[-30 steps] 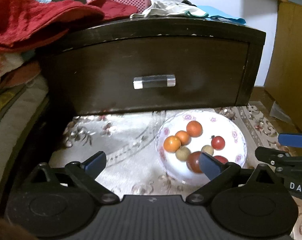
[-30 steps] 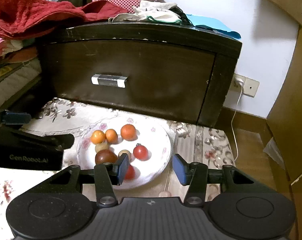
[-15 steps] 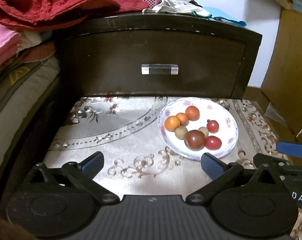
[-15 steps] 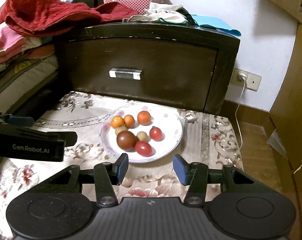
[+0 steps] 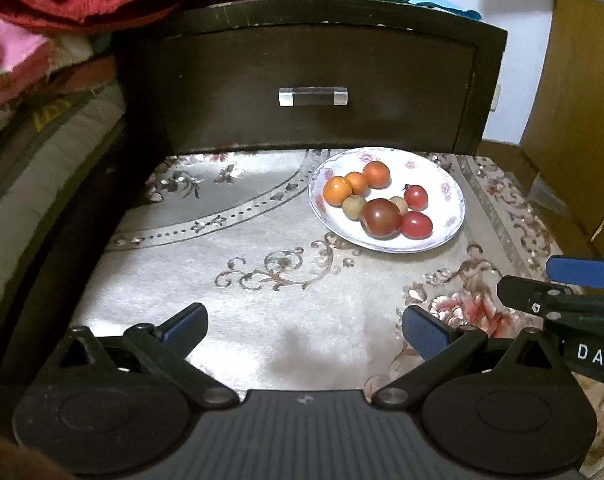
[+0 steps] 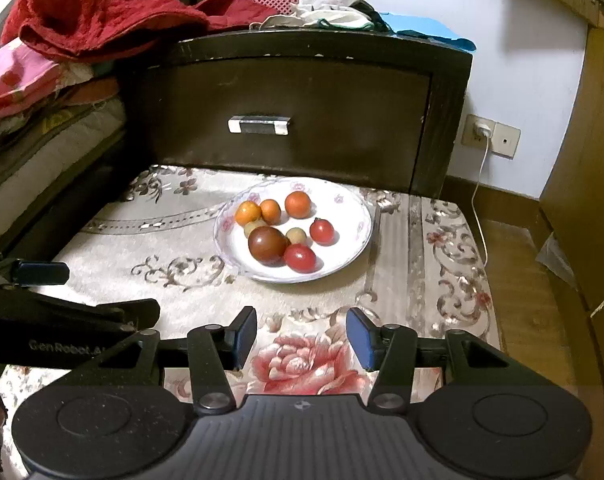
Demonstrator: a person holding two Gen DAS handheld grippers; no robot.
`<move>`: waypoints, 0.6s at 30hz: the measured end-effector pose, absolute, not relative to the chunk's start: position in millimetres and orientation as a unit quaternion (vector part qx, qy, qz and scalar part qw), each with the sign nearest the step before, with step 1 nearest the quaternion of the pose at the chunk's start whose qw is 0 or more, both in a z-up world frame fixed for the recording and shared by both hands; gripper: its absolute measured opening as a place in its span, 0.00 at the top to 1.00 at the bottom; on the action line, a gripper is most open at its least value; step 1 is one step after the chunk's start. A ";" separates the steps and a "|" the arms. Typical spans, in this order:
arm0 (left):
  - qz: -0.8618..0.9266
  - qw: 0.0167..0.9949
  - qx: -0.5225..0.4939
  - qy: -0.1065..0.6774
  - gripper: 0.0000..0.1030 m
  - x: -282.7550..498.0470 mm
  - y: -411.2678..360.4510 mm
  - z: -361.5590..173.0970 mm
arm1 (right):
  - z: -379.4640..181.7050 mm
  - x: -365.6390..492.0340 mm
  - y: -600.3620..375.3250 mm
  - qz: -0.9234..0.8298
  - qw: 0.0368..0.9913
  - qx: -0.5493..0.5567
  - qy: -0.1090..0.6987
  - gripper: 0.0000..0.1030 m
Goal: Organize fruits
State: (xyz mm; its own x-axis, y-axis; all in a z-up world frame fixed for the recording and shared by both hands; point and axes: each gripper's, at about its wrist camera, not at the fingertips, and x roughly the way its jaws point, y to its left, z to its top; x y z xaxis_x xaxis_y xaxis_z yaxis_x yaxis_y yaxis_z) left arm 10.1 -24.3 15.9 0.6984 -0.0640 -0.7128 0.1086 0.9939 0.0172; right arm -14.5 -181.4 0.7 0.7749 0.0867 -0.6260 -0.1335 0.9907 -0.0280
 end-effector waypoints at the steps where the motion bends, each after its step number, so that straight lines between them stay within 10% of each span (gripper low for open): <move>1: -0.043 0.922 0.035 0.383 0.00 7.7 -25.8 15.9 | 0.2 -15.6 -180.8 0.059 0.941 -0.035 0.332 0.56; 18: -0.036 0.912 0.032 0.407 0.00 -6.3 -25.4 6.1 | -7.6 -30.8 -179.0 0.056 0.932 -0.022 0.357 0.55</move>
